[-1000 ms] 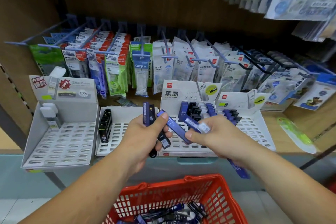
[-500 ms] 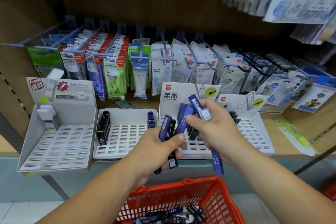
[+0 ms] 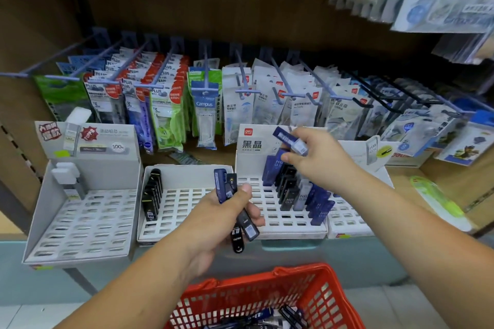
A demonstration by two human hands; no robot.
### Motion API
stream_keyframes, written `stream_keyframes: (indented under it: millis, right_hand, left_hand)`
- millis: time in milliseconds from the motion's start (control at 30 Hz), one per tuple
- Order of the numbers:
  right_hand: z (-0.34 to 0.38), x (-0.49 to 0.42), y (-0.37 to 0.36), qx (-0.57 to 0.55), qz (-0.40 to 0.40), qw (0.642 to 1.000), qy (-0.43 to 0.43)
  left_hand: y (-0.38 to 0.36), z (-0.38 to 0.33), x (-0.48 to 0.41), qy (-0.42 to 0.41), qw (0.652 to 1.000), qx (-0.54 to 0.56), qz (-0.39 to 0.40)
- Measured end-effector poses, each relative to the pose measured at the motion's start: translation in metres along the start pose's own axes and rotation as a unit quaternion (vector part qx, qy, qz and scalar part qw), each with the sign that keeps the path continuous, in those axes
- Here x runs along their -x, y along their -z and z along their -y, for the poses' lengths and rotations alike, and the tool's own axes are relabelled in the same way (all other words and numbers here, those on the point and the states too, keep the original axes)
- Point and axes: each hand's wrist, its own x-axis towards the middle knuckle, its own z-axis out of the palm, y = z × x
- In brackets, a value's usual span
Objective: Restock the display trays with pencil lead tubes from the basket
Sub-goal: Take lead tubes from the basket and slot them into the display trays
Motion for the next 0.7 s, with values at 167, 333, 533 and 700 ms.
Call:
stream_keyframes:
  millis: [167,333,533,700]
  right_hand:
    - [-0.012,-0.01,-0.014,0.026,0.044,0.999,-0.014]
    - [-0.015,-0.012,-0.016,0.041,0.069,0.997,-0.01]
    - [-0.015,-0.015,-0.017,0.061,0.071,0.996,0.002]
    - [-0.005,-0.016,-0.018,0.139,0.056,0.989,0.006]
  left_hand:
    - [-0.001,0.003,0.0,-0.006,0.997,0.075,-0.003]
    - [0.001,0.002,-0.001,-0.023,0.998,0.056,0.012]
    - [-0.002,0.001,0.002,-0.042,0.997,0.052,0.03]
    - [-0.001,-0.004,0.007,-0.016,0.996,0.076,0.032]
